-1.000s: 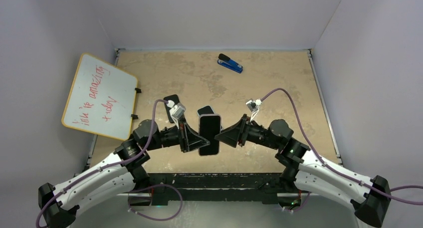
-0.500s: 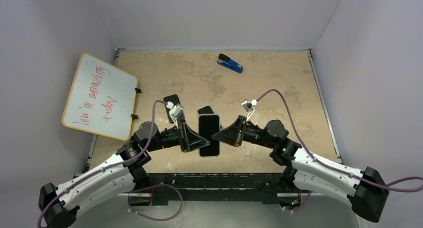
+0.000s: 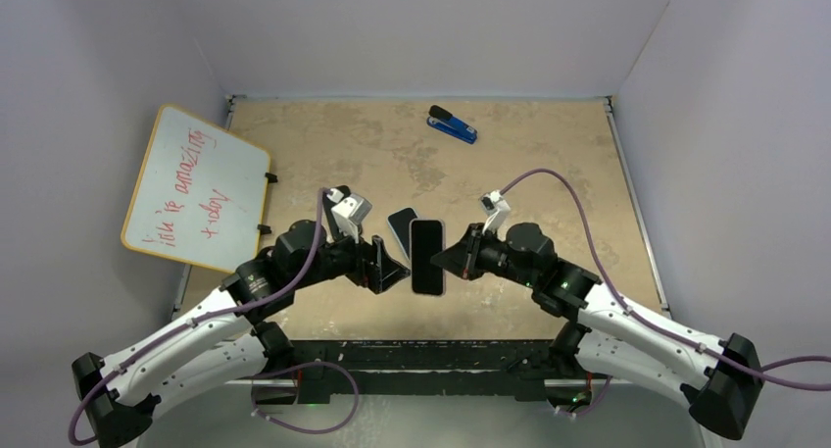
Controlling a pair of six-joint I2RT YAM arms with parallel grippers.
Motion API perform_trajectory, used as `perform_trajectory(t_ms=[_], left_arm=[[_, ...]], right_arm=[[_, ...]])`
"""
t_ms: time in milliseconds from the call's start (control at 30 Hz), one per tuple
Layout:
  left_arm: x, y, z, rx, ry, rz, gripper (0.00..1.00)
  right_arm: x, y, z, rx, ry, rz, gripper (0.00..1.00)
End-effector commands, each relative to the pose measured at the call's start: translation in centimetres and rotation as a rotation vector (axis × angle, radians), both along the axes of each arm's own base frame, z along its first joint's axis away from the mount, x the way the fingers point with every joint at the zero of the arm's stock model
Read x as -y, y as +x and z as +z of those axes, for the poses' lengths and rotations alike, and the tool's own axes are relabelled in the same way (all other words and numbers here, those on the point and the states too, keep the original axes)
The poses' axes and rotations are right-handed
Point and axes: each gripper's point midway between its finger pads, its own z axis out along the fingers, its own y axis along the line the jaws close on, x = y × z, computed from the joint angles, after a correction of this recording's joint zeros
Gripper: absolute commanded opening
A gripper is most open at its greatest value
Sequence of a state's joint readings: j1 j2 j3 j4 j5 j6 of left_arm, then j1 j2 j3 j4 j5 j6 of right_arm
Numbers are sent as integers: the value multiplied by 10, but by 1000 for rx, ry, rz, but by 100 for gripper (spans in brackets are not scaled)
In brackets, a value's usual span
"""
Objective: Put the phone into the phone case
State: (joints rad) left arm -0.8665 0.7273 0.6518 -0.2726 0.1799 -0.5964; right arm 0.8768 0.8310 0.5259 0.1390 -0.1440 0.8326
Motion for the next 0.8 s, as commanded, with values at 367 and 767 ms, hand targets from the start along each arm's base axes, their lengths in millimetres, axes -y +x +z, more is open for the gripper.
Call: perform_trajectory(t_ms=[367,767], left_arm=[[-46,28,-20,126,307,144,88],[-51,29,-16,140,295,171,89]], right_arm=[[78,97,-50,-112,-321,-223,0],[104,116,-98,-302,-252,-172,2]])
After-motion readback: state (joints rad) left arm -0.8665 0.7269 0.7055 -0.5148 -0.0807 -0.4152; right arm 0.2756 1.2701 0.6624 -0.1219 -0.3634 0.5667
